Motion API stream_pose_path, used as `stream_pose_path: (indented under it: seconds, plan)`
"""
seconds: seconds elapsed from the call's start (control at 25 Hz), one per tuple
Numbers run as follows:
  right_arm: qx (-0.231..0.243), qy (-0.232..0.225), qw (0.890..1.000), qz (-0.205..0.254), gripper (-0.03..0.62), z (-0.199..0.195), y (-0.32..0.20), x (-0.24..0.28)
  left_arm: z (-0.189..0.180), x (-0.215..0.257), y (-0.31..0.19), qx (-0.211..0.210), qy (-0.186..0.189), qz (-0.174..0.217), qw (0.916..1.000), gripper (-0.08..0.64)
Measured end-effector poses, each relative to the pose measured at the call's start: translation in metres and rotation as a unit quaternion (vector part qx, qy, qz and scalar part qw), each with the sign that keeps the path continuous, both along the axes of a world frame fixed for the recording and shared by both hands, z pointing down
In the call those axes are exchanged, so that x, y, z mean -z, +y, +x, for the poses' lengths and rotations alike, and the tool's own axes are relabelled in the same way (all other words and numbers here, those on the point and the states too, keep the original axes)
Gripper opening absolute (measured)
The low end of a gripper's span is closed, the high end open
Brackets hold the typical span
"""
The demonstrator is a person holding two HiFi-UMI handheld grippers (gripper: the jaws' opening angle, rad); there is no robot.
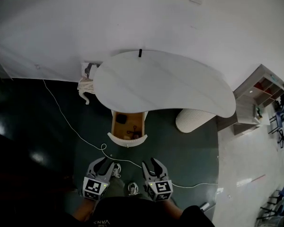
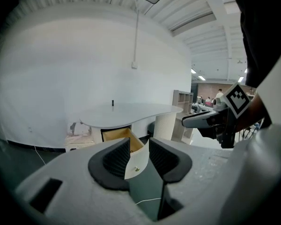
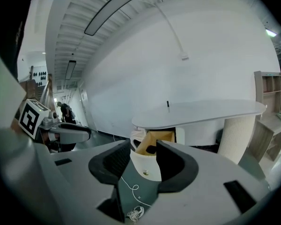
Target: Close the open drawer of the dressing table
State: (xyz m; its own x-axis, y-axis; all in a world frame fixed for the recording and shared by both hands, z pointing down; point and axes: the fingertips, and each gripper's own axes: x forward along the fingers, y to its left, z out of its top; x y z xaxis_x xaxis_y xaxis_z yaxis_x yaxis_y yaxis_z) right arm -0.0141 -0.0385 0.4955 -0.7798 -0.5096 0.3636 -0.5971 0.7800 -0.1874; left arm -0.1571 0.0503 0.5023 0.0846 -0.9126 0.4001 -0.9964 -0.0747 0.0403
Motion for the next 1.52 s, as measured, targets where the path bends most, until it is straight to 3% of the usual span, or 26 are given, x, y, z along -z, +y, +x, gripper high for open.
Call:
stream_pose_path:
  seconds: [0.32, 0.68, 0.88, 1.08, 1.52]
  plan:
    - [-0.041, 0.021, 0.998, -0.046, 0.161, -0.012, -0.025, -0.040, -0.015, -0.053, -0.038, -0.049, -0.019, -0.052, 0.9972, 0.126]
    - [-0.058, 0.040, 0.995, -0.069, 0.166, -0.025, -0.046, -0.086, -0.007, -0.115, -0.085, -0.076, 0.018, -0.091, 0.9927, 0.161]
    - [-0.071, 0.040, 0.994, -0.075, 0.164, -0.025, -0.058, -0.101, -0.009, -0.153, -0.100, -0.074, 0.017, -0.110, 0.9910, 0.164]
    - [-0.101, 0.034, 0.991, -0.086, 0.163, -0.013, -0.066, -0.115, -0.009, -0.177, -0.118, -0.045, 0.032, -0.116, 0.9918, 0.169]
    - [-0.124, 0.012, 0.987, -0.104, 0.161, -0.006, -0.058, -0.122, -0.012, -0.180, -0.131, -0.017, 0.043, -0.096, 0.9943, 0.164]
